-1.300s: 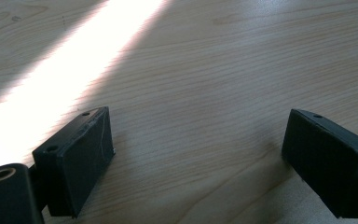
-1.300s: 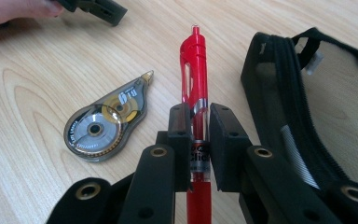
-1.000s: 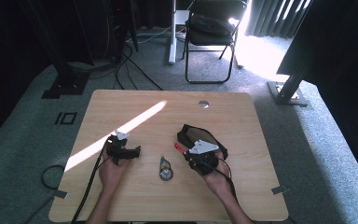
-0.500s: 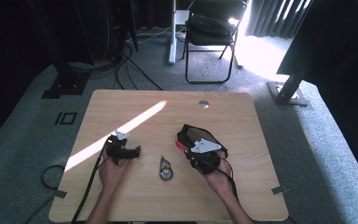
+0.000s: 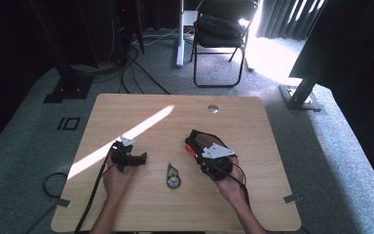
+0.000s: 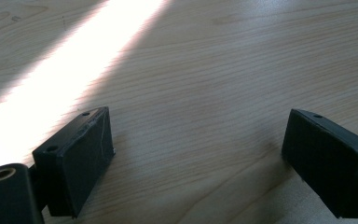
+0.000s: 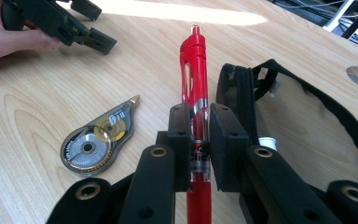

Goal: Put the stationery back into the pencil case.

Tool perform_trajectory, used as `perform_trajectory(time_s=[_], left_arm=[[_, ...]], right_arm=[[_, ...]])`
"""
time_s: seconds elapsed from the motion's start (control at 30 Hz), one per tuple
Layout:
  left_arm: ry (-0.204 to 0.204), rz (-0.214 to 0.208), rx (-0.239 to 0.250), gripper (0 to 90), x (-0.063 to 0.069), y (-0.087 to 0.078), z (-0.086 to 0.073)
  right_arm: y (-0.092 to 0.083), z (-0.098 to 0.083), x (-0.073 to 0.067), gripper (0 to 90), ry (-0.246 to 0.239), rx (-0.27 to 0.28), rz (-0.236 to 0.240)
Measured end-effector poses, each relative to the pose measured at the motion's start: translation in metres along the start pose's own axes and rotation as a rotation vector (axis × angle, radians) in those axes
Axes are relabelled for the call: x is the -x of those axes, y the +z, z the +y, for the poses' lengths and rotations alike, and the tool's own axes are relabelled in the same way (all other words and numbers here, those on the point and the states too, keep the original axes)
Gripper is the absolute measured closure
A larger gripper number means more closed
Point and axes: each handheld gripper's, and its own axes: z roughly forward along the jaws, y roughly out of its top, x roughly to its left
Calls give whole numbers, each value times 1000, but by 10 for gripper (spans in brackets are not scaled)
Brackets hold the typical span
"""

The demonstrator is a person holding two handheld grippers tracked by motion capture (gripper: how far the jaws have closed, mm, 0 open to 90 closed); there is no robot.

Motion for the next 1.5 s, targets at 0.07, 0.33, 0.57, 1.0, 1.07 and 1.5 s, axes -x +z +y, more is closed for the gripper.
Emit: perform_trajectory(time_s=[0.07,0.33,0.57,1.0,1.07,1.5], left_arm=[[1,0,0,89,0,0,0],[0,0,0,89,0,0,0],[0,0,0,89,0,0,0],[0,0,0,89,0,0,0],[0,0,0,89,0,0,0],[0,0,0,89,0,0,0]], right_arm=[[-2,1,2,799,1,6,-6],[-7,2,6,798,10,17,-18],[-12,2,10,798,16,27,-31],[-19,4,16,798,27,44,-49],[-20,4,17,798,30,46,-53],[-30,7,28,798,50,72,-81]])
